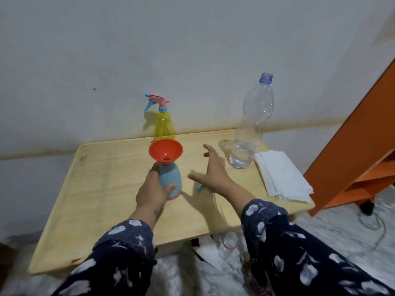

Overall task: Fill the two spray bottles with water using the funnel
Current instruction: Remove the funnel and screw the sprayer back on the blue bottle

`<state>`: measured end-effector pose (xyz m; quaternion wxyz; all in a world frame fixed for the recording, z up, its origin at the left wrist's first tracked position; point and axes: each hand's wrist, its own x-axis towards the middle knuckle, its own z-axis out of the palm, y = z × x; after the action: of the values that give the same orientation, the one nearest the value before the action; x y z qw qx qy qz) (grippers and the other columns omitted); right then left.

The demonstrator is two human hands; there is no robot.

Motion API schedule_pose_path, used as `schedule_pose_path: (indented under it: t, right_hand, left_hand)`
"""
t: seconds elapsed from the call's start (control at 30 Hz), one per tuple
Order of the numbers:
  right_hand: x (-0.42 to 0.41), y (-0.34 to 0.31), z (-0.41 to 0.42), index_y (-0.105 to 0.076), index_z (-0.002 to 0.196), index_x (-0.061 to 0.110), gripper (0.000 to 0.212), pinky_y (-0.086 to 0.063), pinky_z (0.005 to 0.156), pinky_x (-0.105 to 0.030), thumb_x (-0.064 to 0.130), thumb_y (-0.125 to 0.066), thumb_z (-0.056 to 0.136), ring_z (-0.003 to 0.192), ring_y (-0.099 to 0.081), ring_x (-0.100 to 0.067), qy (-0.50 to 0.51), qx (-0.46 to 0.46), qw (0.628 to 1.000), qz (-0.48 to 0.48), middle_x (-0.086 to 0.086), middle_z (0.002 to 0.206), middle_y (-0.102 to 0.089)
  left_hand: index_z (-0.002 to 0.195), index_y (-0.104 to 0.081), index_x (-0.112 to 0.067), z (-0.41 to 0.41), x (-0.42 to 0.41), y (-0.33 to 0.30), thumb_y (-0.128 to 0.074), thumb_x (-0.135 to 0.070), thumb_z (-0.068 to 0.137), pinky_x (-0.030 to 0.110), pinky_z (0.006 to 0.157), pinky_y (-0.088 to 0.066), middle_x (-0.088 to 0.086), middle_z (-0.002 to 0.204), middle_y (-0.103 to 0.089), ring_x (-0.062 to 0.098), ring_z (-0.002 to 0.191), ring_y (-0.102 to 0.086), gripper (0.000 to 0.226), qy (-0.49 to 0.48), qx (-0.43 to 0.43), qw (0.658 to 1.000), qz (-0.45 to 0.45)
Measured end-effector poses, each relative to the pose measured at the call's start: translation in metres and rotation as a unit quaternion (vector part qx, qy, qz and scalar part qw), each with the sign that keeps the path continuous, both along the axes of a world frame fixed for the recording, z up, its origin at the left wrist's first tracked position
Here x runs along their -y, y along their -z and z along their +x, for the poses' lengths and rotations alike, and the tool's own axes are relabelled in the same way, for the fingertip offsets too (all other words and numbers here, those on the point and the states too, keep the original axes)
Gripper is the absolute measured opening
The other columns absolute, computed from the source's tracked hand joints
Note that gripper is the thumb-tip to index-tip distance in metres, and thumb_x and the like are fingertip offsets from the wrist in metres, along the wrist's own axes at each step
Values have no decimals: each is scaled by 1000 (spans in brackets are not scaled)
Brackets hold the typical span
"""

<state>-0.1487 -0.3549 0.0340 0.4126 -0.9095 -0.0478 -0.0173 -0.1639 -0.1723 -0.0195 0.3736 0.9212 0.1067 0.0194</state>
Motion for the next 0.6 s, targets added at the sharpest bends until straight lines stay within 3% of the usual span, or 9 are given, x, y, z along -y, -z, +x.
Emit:
schedule_pose_path:
  t: [0.1, 0.2, 0.37, 0.5, 0.6]
  right_hand:
    - [-38, -6, -14, -19, 146, 23, 104, -34, 103, -35, 38, -84, 66, 129, -32, -20, -29, -11, 997, 74, -3, 138, -42]
    - [-69, -15, -14, -20, 146, 22, 108, -33, 109, -43, 45, -85, 62, 134, -31, -20, 11, -9, 992, 128, -1, 143, -38]
    - [-97, -17, -10, -30, 139, 22, 99, -40, 105, -43, 47, -85, 60, 127, -45, -18, 81, 29, 984, 156, 4, 137, -44]
    - [-93, -24, -11, -28, 141, 18, 96, -38, 94, -22, 35, -85, 66, 118, -46, -11, 75, 21, 978, 195, 3, 133, -44]
    - [-80, -39, -5, -27, 139, 16, 94, -40, 91, -23, 32, -85, 67, 109, -48, -9, 89, 1, 965, 247, 5, 123, -46]
  left_hand:
    - [133, -36, -31, 2, -1, 2, -70, -43, 80, 37, 78, -50, -3, 122, -57, 26, 104, -60, 64, -7, -13, 1000, 9]
    - [131, -40, -28, 1, 2, 2, -67, -45, 83, 35, 77, -48, 0, 120, -59, 29, 104, -61, 58, -30, -34, 999, 11]
    - [126, -40, -36, 3, 1, 2, -65, -55, 78, 33, 69, -48, -4, 106, -61, 23, 83, -62, 57, -33, -20, 999, -28]
    - [131, -34, -42, 3, -2, 2, -69, -50, 78, 34, 74, -49, -10, 113, -55, 24, 94, -63, 64, -17, -7, 999, -39]
    - [135, -31, -37, 4, -7, 5, -70, -36, 79, 43, 80, -53, -10, 129, -50, 24, 107, -60, 68, 30, 24, 999, -30]
